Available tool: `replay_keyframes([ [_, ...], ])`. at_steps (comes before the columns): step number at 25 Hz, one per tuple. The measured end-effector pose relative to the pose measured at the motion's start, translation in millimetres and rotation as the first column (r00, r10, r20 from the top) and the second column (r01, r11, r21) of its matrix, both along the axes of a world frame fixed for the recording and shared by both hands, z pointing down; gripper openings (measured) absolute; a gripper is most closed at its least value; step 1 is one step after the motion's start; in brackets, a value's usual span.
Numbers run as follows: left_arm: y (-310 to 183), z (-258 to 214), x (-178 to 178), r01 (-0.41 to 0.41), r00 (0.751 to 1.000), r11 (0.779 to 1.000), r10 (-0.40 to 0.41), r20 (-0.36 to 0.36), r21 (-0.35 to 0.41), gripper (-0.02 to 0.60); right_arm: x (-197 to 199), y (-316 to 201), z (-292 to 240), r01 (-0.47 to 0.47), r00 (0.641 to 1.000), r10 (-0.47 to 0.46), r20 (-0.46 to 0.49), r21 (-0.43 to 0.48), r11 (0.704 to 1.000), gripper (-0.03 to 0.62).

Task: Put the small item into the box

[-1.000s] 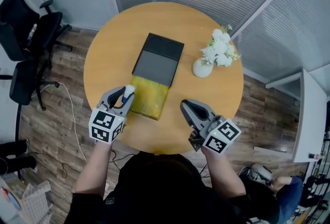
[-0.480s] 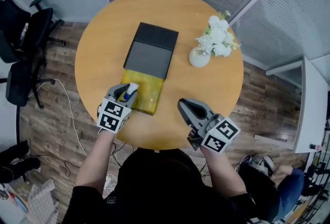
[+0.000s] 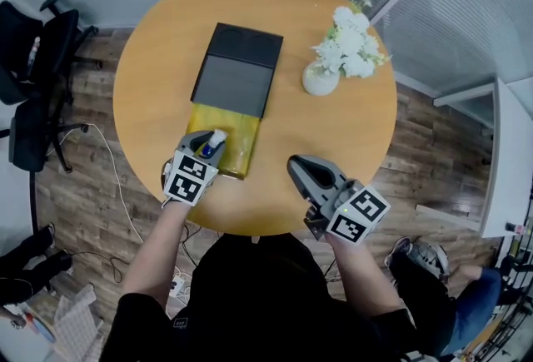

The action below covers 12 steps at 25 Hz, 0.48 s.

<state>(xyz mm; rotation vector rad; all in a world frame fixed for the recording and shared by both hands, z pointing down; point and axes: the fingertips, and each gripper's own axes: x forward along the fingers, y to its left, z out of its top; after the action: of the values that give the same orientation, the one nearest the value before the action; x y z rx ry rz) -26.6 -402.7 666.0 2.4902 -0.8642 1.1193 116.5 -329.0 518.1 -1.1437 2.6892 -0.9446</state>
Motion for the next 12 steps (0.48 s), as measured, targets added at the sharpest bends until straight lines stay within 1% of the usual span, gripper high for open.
replay_keyframes([
  [2, 1, 8, 3, -0.009, 1.0, 1.0, 0.009, 0.019, -0.005, 0.143, 1, 0, 3, 0.001, 1.0, -0.001, -0.003, -0.004, 1.0, 0.037],
  [4, 2, 11, 5, -0.011, 1.0, 1.0, 0.011, 0.024, -0.007, 0.15, 2, 1, 5, 0.002, 1.0, -0.002, -0.004, -0.005, 1.0, 0.037],
  [7, 4, 8, 7, -0.003, 1.0, 1.0, 0.003, 0.012, 0.002, 0.164, 2, 3, 1, 0.005, 1.0, -0.005, -0.006, 0.003, 1.0, 0.037],
  [12, 3, -11, 7, 0.003, 1.0, 0.999, -0.003, -0.014, 0.043, 0.162, 0, 3, -12, 0.013, 1.0, -0.013, -0.017, 0.034, 0.999, 0.037],
])
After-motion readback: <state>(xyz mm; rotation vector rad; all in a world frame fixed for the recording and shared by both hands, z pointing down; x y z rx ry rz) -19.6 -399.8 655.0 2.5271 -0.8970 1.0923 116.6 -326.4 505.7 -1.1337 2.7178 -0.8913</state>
